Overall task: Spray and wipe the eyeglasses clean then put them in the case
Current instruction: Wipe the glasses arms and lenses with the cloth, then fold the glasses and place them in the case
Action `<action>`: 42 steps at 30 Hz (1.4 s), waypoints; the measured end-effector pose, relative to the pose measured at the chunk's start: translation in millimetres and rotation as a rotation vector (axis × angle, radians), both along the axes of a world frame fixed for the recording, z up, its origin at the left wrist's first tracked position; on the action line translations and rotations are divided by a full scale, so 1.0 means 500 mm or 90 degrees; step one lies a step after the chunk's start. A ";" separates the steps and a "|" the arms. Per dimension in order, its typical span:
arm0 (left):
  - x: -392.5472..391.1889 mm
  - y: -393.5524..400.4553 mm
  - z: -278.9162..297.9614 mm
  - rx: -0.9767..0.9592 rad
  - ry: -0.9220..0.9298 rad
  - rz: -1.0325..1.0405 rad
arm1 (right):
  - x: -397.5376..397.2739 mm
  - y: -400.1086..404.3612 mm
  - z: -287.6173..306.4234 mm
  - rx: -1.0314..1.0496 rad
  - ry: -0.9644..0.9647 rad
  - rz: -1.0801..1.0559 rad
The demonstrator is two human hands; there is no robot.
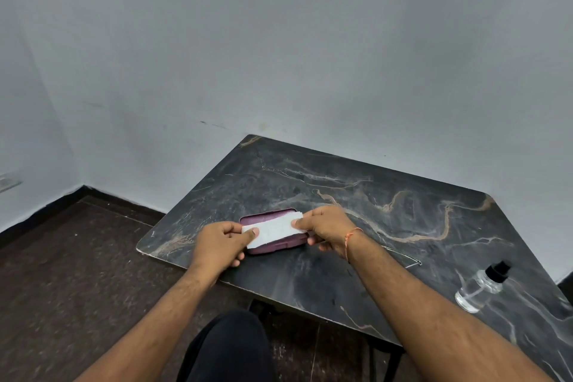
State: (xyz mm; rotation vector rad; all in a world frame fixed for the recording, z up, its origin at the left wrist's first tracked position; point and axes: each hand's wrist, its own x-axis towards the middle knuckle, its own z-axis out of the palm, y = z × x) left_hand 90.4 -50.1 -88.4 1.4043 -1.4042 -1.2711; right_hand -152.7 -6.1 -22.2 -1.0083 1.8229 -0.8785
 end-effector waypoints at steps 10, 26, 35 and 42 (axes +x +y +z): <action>-0.014 -0.028 -0.008 -0.055 -0.214 -0.051 | -0.002 -0.043 -0.031 0.061 0.209 -0.004; -0.019 -0.038 -0.020 0.012 -0.150 -0.034 | 0.002 -0.022 -0.083 0.023 0.142 -0.051; -0.028 -0.041 -0.001 0.058 -0.101 -0.032 | -0.009 -0.003 -0.078 0.017 0.056 -0.043; -0.032 -0.018 -0.004 -0.006 -0.101 -0.037 | -0.021 0.046 -0.066 -0.020 0.214 0.020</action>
